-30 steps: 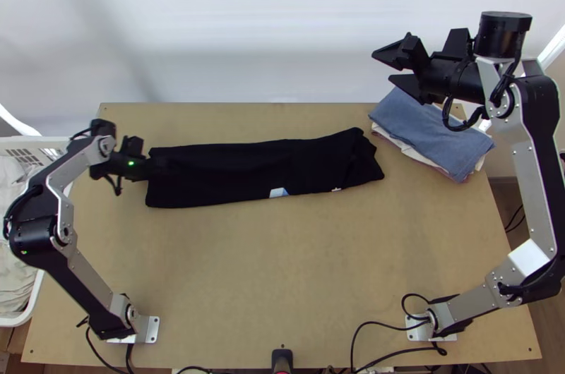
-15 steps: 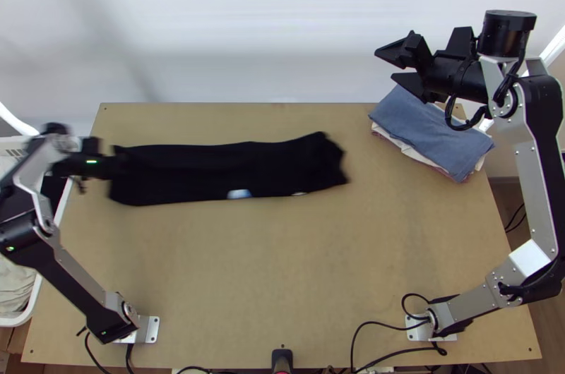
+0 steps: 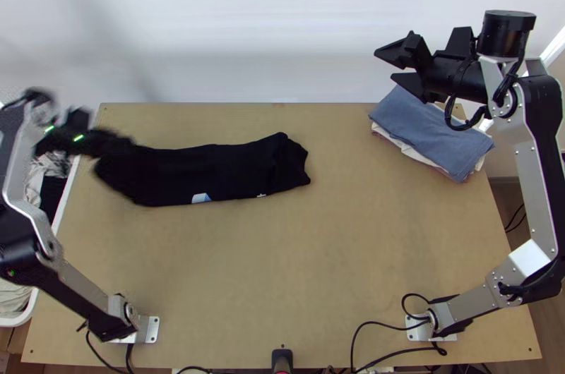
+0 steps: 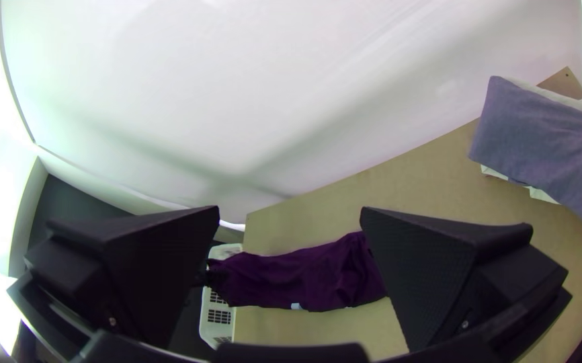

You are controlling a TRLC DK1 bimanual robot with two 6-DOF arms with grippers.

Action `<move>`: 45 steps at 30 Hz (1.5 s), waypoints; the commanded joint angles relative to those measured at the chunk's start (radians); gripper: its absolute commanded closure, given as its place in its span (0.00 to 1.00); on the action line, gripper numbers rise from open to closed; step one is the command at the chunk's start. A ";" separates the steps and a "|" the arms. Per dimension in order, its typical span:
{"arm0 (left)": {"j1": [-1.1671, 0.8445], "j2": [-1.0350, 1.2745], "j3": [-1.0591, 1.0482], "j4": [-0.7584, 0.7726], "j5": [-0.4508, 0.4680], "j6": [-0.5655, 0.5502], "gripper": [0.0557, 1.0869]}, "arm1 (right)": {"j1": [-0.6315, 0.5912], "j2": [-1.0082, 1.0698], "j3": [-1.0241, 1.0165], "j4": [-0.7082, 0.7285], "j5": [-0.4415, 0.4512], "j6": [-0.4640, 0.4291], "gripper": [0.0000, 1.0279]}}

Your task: Fold the t-shirt

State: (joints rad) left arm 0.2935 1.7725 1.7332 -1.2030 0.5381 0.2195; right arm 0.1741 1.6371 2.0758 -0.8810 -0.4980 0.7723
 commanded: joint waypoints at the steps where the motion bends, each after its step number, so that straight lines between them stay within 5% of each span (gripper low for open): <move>1: -0.162 -0.036 0.057 -0.026 0.013 -0.137 0.96 | -0.013 0.003 0.004 -0.006 -0.005 -0.018 0.05; 12: -0.493 0.263 0.368 0.002 0.013 -0.373 0.96 | -0.018 0.018 0.003 -0.006 -0.002 -0.034 0.05; 27: -0.711 0.446 0.523 0.043 0.013 -0.488 0.96 | -0.018 0.046 -0.010 -0.004 0.009 -0.047 0.05; 28: -0.722 0.450 0.523 0.077 0.013 -0.505 0.83 | -0.018 0.047 -0.014 -0.004 0.010 -0.048 0.05; 30: -0.740 0.449 0.523 0.143 0.022 -0.539 0.04 | -0.013 0.049 -0.031 -0.004 0.010 -0.054 0.05; 38: -0.714 0.406 0.523 0.494 0.069 -0.793 0.04 | 0.038 0.049 -0.187 0.010 0.038 -0.119 0.05; 45: -0.588 0.309 0.509 0.453 0.072 -0.786 0.04 | 0.154 0.056 -0.333 0.065 0.038 -0.168 0.05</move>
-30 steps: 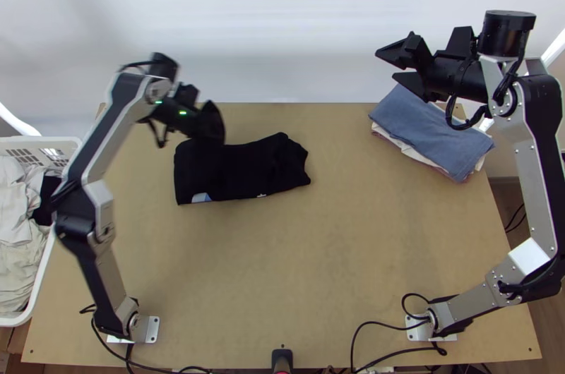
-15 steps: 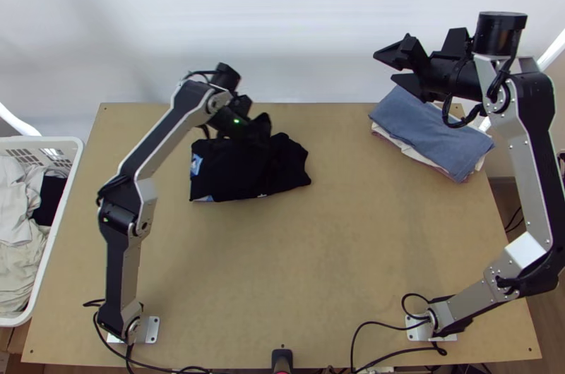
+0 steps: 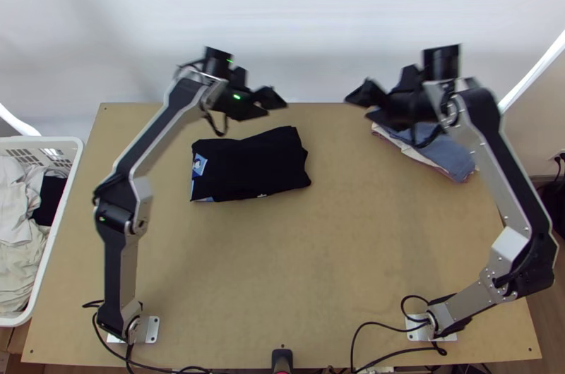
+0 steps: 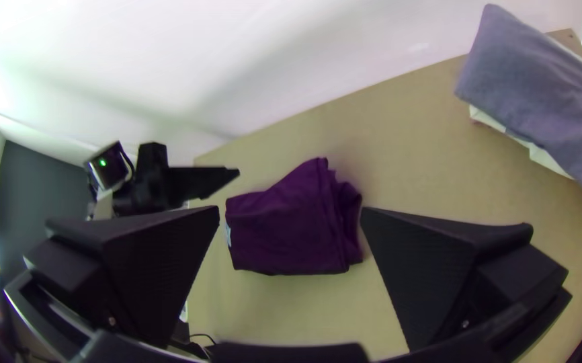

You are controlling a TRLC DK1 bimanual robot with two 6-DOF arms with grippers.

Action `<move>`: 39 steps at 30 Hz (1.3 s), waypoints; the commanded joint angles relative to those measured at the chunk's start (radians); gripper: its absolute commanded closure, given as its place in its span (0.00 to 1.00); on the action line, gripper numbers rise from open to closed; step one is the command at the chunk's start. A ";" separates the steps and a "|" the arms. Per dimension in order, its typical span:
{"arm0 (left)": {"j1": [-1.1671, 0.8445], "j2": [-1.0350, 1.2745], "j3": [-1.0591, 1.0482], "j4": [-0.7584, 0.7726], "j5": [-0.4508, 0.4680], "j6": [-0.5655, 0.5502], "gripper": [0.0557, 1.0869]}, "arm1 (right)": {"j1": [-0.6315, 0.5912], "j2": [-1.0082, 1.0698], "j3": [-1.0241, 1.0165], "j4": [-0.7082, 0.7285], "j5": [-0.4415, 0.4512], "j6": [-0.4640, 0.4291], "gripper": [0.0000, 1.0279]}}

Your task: Fold the t-shirt

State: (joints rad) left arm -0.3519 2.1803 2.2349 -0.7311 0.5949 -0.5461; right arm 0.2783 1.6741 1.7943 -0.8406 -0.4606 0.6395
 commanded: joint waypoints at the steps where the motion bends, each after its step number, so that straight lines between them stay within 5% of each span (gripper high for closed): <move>1: 0.080 -0.120 0.006 -0.033 0.014 -0.018 0.04 | 0.070 0.030 -0.069 0.031 0.000 -0.041 0.05; 7: 0.183 -0.234 0.005 -0.090 0.008 0.037 0.04 | 0.153 0.130 -0.096 0.063 -0.004 -0.054 0.05; 12: 0.243 -0.313 -0.020 -0.156 -0.032 0.101 0.04 | 0.157 0.236 -0.105 0.124 -0.110 -0.032 0.05; 23: 0.320 -0.382 -0.067 -0.229 -0.103 0.167 0.04 | 0.237 0.429 -0.038 0.215 0.074 -0.074 0.04; 39: 0.389 -0.406 -0.069 -0.268 -0.127 0.195 0.04 | 0.187 0.567 -0.004 0.268 0.091 -0.098 0.04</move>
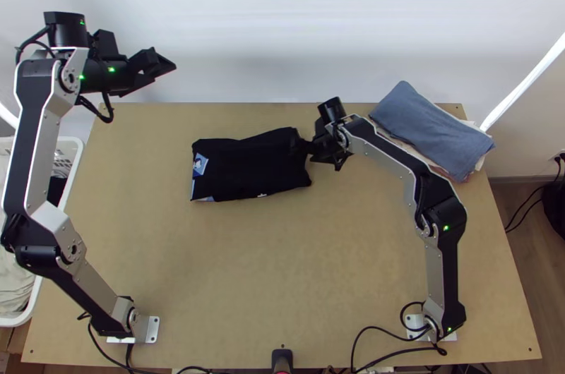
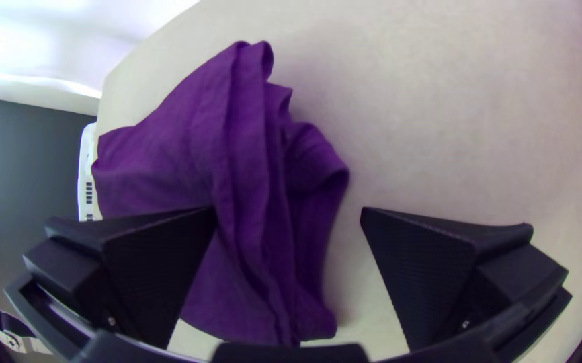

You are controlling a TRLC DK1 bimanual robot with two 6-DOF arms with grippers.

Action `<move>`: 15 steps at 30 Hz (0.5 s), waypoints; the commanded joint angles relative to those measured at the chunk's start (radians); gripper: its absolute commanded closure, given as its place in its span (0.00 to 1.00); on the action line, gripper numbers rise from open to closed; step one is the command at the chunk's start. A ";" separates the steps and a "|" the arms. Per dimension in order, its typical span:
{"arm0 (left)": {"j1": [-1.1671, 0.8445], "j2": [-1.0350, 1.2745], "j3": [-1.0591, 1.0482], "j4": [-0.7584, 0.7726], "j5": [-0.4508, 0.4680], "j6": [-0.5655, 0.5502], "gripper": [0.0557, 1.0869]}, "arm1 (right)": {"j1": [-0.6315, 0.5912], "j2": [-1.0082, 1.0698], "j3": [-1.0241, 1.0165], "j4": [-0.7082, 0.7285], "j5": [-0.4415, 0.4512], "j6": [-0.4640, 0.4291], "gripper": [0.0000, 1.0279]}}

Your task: Fold the t-shirt

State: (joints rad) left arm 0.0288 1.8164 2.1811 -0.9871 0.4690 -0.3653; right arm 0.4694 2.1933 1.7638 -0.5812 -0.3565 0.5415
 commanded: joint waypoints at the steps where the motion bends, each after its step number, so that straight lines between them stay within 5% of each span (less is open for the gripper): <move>1: 0.011 -0.043 -0.015 -0.012 -0.001 0.016 0.04 | -0.005 0.054 0.025 0.017 -0.030 0.012 0.05; 15: 0.071 -0.069 -0.006 -0.045 -0.004 0.049 0.04 | 0.015 0.143 0.045 0.069 -0.214 0.104 0.05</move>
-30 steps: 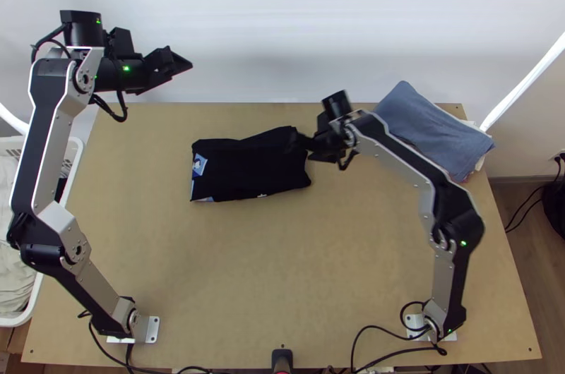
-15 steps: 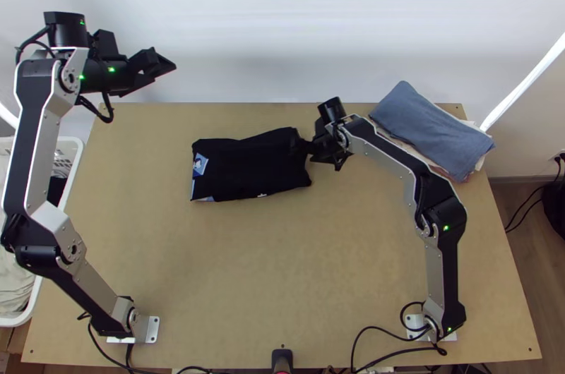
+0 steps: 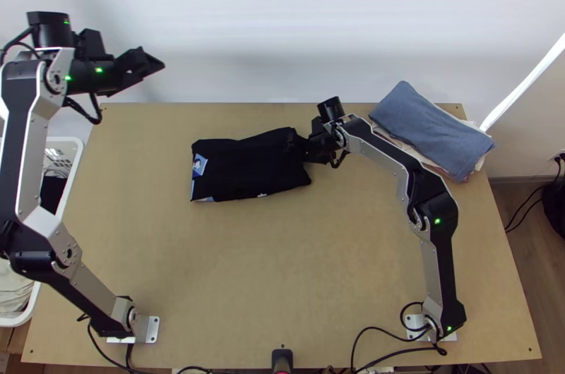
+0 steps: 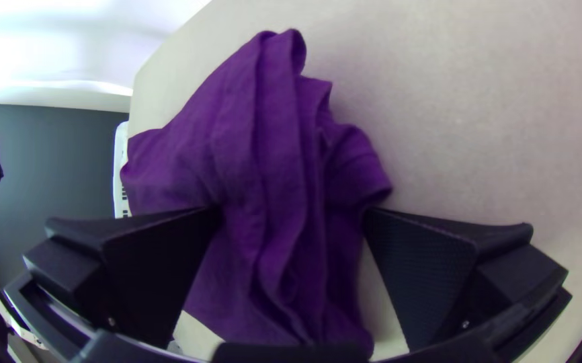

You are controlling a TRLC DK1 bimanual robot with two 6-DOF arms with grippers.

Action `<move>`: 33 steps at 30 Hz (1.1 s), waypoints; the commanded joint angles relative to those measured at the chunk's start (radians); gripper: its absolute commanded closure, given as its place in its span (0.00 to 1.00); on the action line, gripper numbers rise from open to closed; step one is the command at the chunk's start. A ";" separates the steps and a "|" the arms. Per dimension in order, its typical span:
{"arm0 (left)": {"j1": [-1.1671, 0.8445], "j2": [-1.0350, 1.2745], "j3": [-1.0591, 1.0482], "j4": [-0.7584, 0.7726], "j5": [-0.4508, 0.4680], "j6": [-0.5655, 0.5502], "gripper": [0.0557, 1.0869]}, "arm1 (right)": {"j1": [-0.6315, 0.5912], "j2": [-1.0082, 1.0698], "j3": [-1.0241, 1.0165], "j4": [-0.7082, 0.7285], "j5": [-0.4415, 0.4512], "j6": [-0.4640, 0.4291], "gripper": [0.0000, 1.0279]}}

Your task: Fold the t-shirt

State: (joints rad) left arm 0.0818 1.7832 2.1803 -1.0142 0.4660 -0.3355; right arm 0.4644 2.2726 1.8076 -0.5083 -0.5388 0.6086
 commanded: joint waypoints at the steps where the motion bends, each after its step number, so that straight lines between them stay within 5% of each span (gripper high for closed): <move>1: 0.022 -0.034 -0.005 -0.023 -0.001 0.026 0.04 | 0.029 0.065 0.002 -0.004 -0.044 0.037 0.05; 11: 0.052 -0.042 -0.005 -0.050 -0.001 0.032 0.04 | 0.112 0.116 0.088 0.001 -0.125 0.111 0.05; 13: 0.056 -0.045 -0.007 -0.057 -0.001 0.032 0.04 | 0.112 0.110 0.099 -0.006 -0.130 0.111 0.25; 16: 0.065 -0.051 -0.007 -0.061 -0.001 0.035 0.04 | 0.094 0.067 0.104 -0.006 -0.132 0.109 0.88; 17: 0.067 -0.054 -0.007 -0.061 -0.001 0.035 0.04 | 0.083 0.048 0.105 -0.006 -0.132 0.109 0.98; 33: 0.078 -0.071 -0.010 -0.072 -0.001 0.036 0.04 | -0.175 -0.401 0.197 -0.010 -0.181 0.187 0.97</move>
State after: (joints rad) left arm 0.1528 1.7416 2.1803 -1.0763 0.4660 -0.3134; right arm 0.3473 1.9297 1.9476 -0.5320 -0.6971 0.7605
